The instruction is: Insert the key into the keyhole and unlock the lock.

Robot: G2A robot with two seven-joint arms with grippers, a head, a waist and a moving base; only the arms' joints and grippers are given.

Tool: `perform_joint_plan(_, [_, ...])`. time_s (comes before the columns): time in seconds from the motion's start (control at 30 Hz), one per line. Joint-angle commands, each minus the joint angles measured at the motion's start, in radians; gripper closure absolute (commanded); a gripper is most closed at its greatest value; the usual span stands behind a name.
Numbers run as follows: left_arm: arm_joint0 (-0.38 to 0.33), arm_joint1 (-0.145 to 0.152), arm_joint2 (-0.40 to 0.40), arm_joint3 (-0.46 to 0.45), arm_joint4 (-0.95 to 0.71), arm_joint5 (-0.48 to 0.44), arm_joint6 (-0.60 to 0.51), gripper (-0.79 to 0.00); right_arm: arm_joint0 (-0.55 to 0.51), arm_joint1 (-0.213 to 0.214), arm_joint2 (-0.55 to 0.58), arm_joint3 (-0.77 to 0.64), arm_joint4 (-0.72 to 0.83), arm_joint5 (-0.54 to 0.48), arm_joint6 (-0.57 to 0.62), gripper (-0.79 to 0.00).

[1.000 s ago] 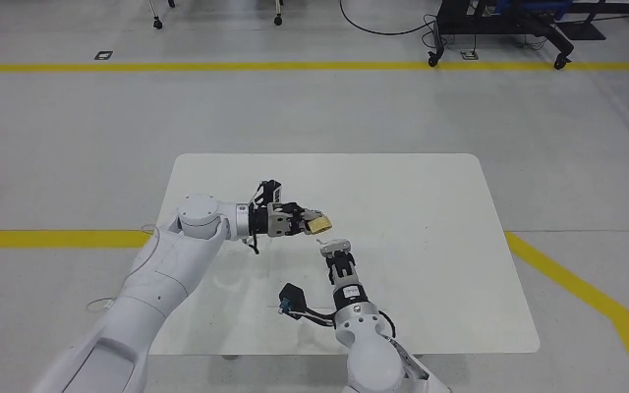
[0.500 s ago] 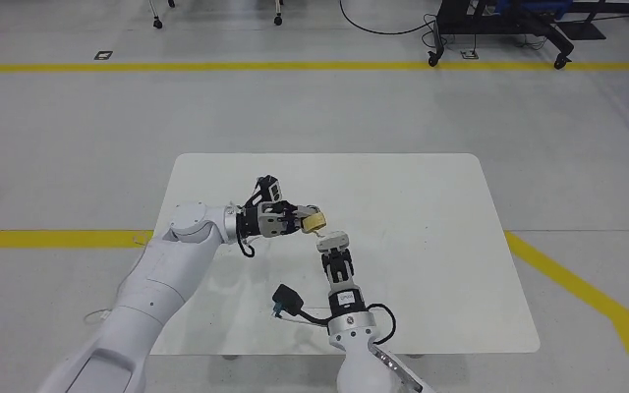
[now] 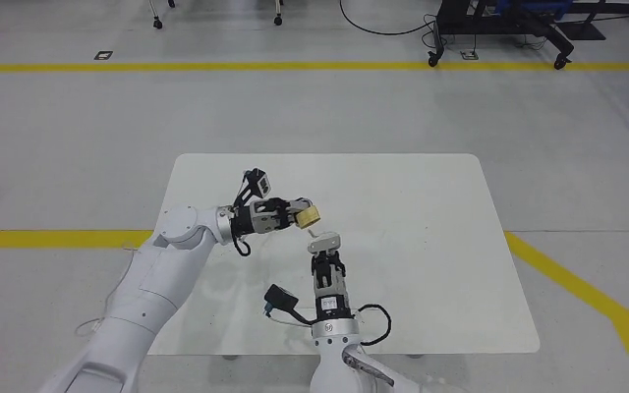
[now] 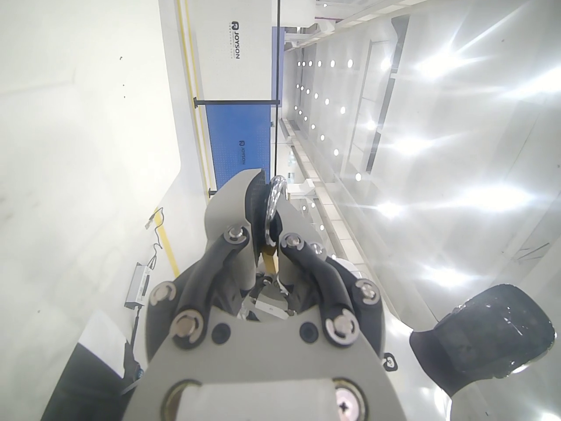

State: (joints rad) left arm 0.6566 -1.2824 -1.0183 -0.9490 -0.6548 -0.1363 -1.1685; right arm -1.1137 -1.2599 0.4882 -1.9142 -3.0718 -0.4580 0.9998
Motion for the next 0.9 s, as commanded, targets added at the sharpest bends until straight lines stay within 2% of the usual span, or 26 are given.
perform_joint_plan(0.0, [0.006, 0.002, -0.004, -0.010, 0.003, 0.006, 0.004, 0.000, 0.006, -0.002, -0.004, 0.007, 0.000, -0.001, 0.006, 0.000])
perform_joint_plan(0.57, [0.020, 0.003, -0.012, -0.041, 0.028, 0.034, 0.014, 0.000, 0.029, -0.032, -0.002, 0.058, 0.000, -0.027, 0.058, 0.000])
perform_joint_plan(0.87, [0.012, -0.002, -0.010, -0.021, 0.016, 0.073, 0.025, 0.000, 0.041, -0.044, -0.003, 0.075, 0.000, -0.029, 0.093, 0.000])
